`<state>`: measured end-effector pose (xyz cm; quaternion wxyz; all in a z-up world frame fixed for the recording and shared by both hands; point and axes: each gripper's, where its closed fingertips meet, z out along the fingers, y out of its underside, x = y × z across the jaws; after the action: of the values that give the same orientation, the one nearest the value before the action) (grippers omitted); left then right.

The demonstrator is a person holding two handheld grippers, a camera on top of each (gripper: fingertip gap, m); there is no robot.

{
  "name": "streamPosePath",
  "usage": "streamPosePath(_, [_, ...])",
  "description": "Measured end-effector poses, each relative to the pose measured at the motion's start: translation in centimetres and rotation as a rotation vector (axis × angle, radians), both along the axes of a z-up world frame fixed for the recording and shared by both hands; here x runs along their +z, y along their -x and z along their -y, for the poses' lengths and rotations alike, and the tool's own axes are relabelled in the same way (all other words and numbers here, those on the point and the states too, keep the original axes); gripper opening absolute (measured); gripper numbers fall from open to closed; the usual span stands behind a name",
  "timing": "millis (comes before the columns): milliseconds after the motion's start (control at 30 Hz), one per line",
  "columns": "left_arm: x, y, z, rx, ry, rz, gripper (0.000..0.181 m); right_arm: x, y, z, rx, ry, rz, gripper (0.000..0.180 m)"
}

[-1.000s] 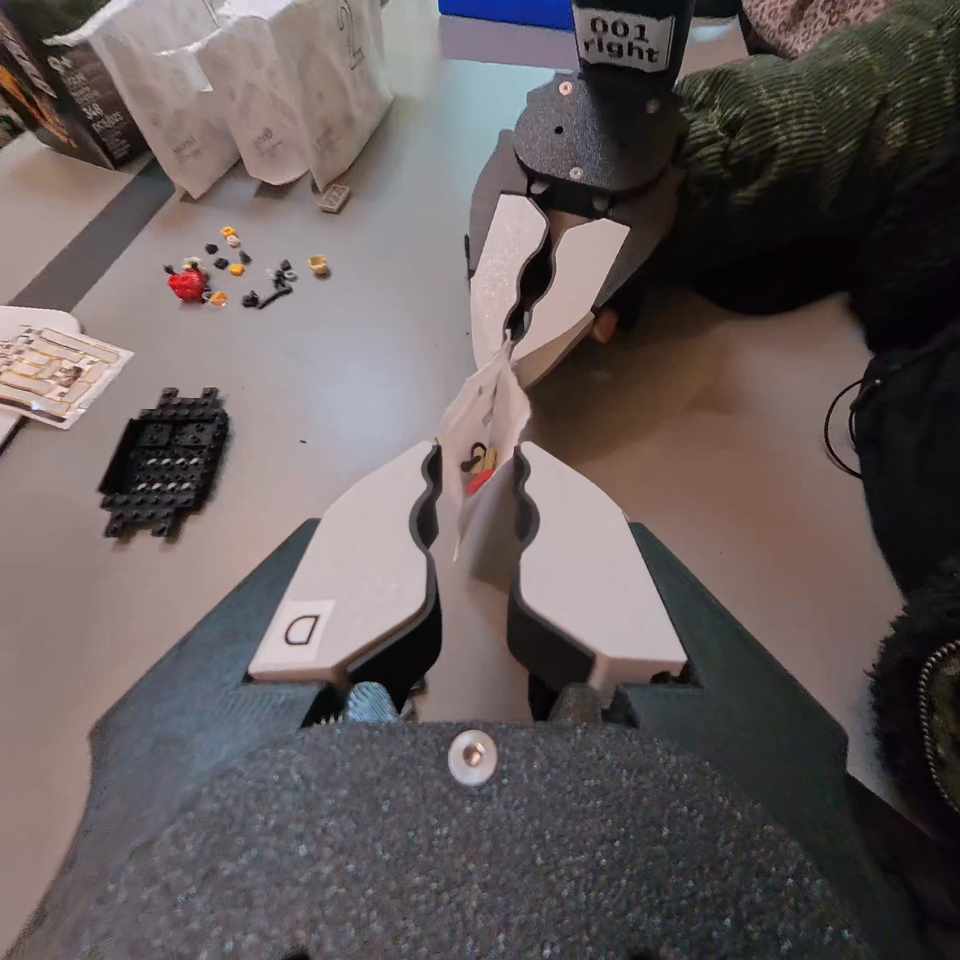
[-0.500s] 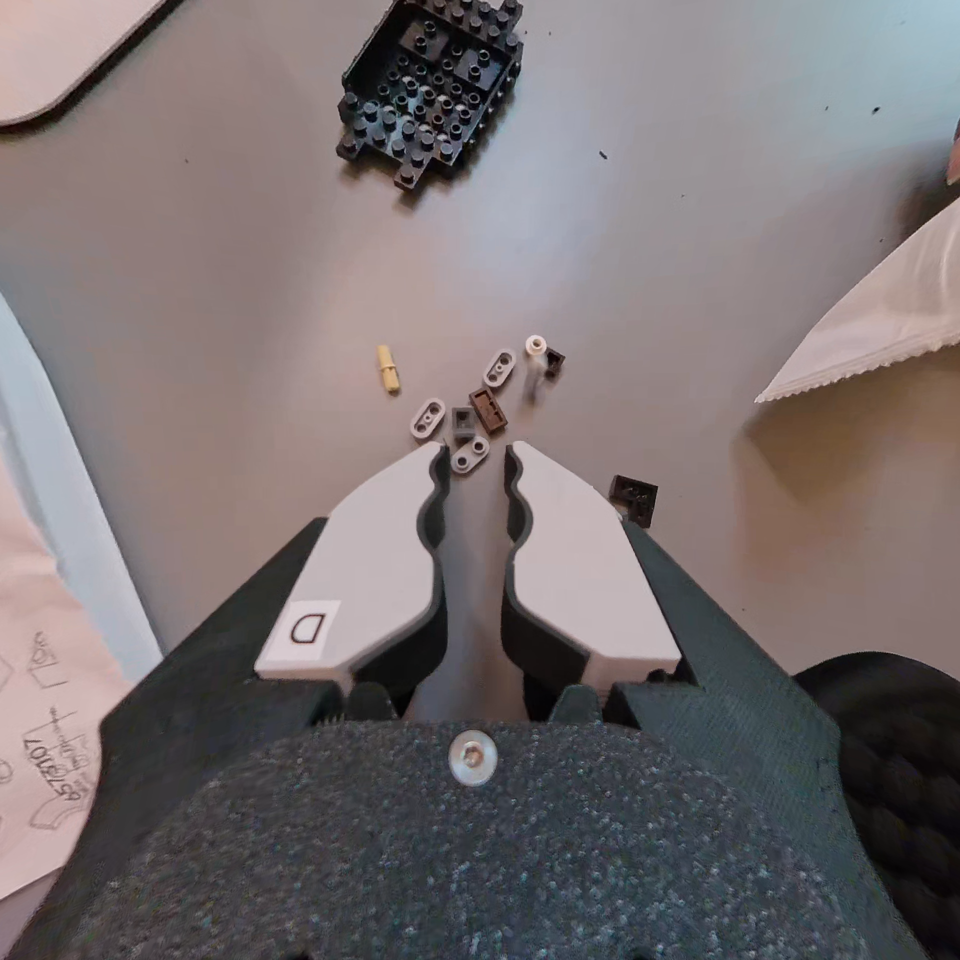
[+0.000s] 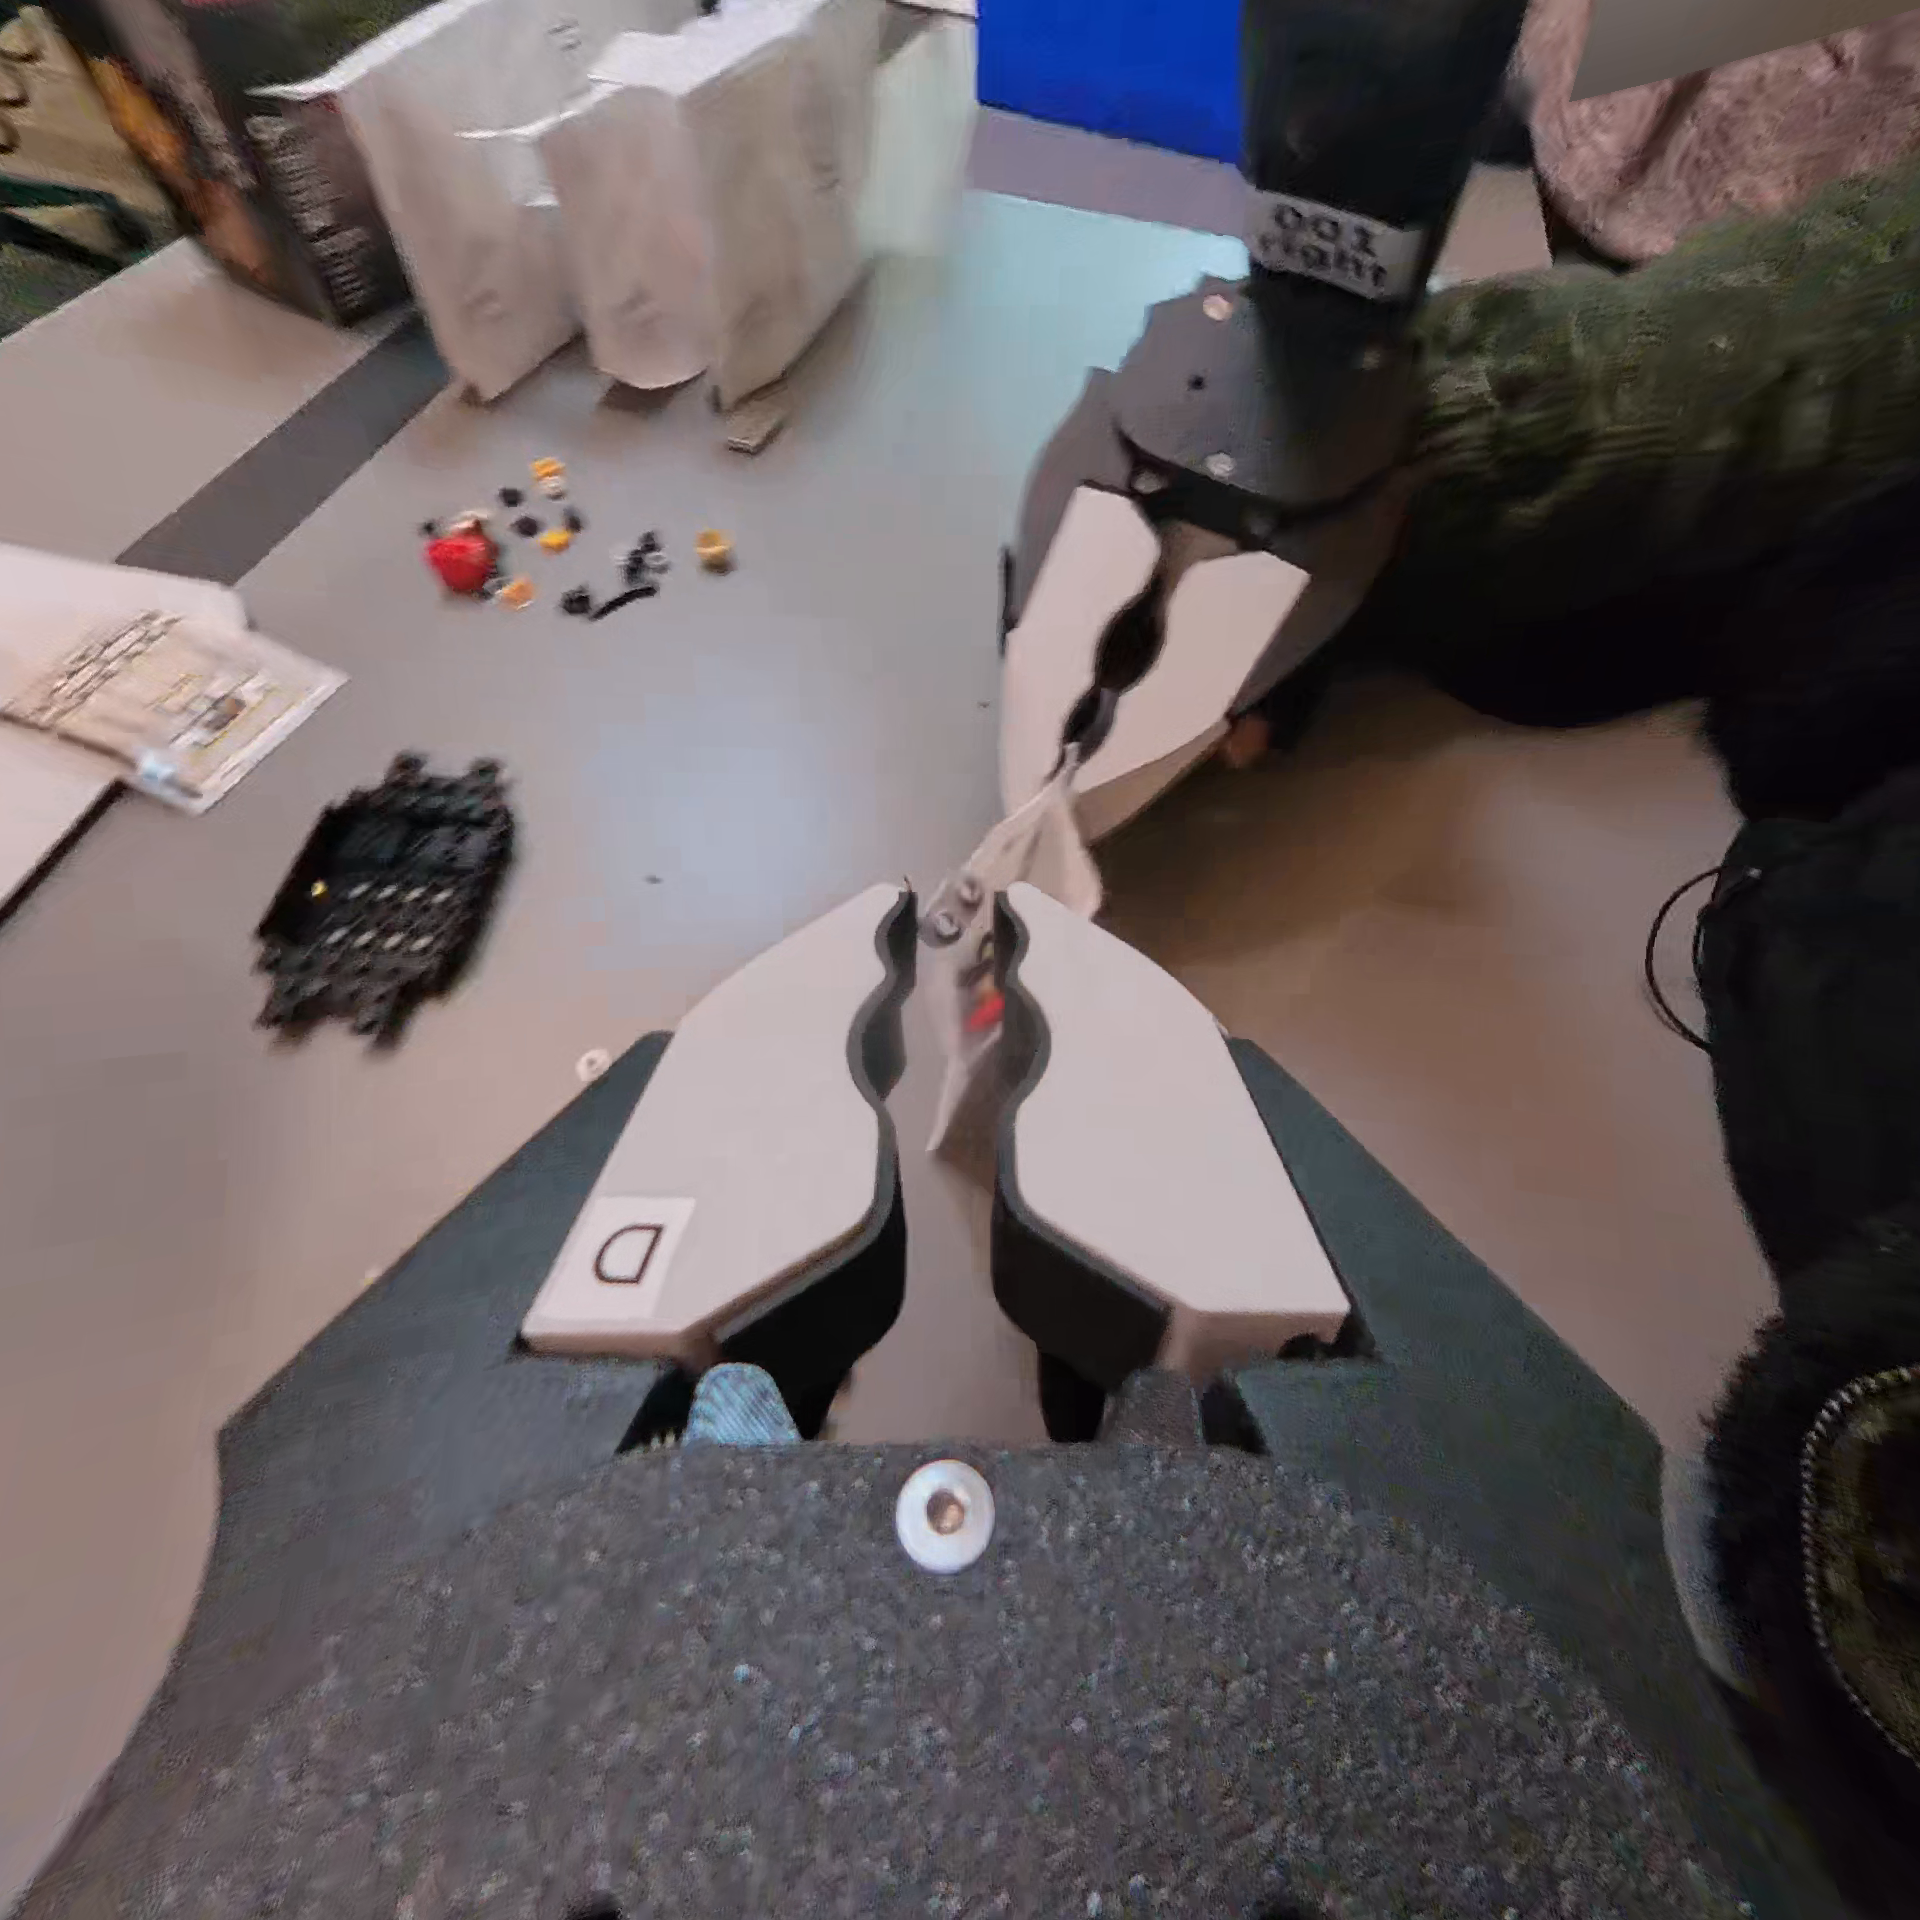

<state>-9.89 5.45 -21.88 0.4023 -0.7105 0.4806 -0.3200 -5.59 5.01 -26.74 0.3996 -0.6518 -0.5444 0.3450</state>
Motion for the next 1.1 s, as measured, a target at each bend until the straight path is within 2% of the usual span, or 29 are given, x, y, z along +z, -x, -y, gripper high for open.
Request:
streamPosePath(100, [-2.0, -1.7, 1.2, -0.072, -0.012, -0.102, 0.022, 0.1, -0.1, -0.1, -0.004, 0.002, -0.006, 0.000])
streamPosePath(200, [-2.1, -1.4, 0.7, -0.055, -0.020, -0.087, 0.026, 0.2, -0.2, -0.2, -0.009, 0.011, -0.015, 0.000])
streamPosePath(267, [-1.3, -0.6, -0.5, 0.006, -0.023, -0.037, 0.024, 0.2, -0.3, -0.3, -0.012, 0.012, -0.012, 0.000])
streamPosePath(333, [-1.3, 1.1, -3.2, 0.141, -0.013, -0.032, 0.020, 0.1, -0.3, -0.3, -0.012, 0.018, -0.013, 0.000])
streamPosePath(433, [-4.0, 3.3, -6.6, 0.296, 0.048, -0.154, 0.019, 0.0, -0.2, -0.3, -0.008, 0.019, -0.008, 0.000])
streamPosePath(667, [-8.9, 3.2, -8.3, 0.305, 0.132, -0.345, 0.017, 0.1, -0.3, -0.3, -0.009, 0.019, -0.011, 0.000])
streamPosePath(833, [-9.0, 3.3, -8.3, 0.307, 0.131, -0.353, 0.005, 0.1, -0.2, -0.3, -0.007, 0.021, -0.011, 0.000])
streamPosePath(967, [-6.6, 2.3, -7.4, 0.260, 0.101, -0.252, 0.000, 0.0, -0.3, -0.3, -0.011, 0.020, -0.008, 0.000])
streamPosePath(1067, [-6.4, 2.6, -8.1, 0.300, 0.072, -0.275, 0.000, 0.0, -0.2, -0.3, -0.010, 0.020, -0.005, 0.000])
streamPosePath(1100, [-6.8, 2.7, -8.5, 0.314, 0.068, -0.290, 0.011, 0.0, -0.2, -0.3, -0.010, 0.019, -0.004, 0.000])
